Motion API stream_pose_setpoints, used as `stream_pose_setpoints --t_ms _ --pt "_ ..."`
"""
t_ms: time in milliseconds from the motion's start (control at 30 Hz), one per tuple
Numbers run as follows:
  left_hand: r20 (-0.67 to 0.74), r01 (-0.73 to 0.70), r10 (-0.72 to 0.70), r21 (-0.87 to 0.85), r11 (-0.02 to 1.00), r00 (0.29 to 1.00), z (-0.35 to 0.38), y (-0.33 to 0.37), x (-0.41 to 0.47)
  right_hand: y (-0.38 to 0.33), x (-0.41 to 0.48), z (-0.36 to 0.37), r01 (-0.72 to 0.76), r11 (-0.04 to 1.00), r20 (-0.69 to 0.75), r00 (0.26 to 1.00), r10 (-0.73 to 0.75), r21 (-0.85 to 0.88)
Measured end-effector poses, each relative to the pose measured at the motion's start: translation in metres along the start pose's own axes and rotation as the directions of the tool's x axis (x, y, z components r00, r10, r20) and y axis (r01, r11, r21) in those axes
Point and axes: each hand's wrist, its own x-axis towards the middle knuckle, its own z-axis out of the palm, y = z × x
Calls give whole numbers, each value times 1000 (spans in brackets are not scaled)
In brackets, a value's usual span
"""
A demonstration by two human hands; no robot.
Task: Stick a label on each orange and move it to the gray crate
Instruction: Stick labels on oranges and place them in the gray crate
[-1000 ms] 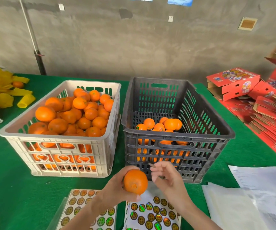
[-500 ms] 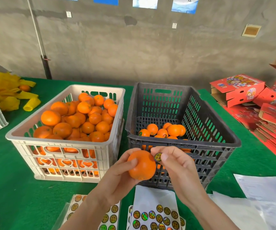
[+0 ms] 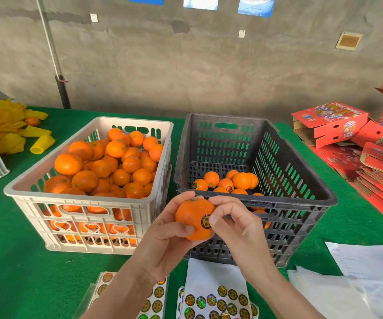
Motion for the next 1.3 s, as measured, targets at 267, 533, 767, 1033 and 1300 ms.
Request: stream_pose_setpoints --t_ms 267,533,767,1033,1300 --pt "18 5 -6 78 997 1000 -3 7 0 3 -1 4 170 968 -34 983 -179 -185" --pt "123 -38 -7 366 930 992 16 44 28 -14 25 4 342 845 167 940 -299 -411" --pt "11 -6 272 1000 -21 962 7 65 142 -24 171 -35 117 820 -75 979 -191 -560" --pt "-91 46 -19 658 -752 996 -33 53 179 106 288 -74 93 114 140 833 536 -989" --pt "-93 43 -19 627 -778 995 -42 51 185 188 310 -74 176 -120 75 810 581 -977"
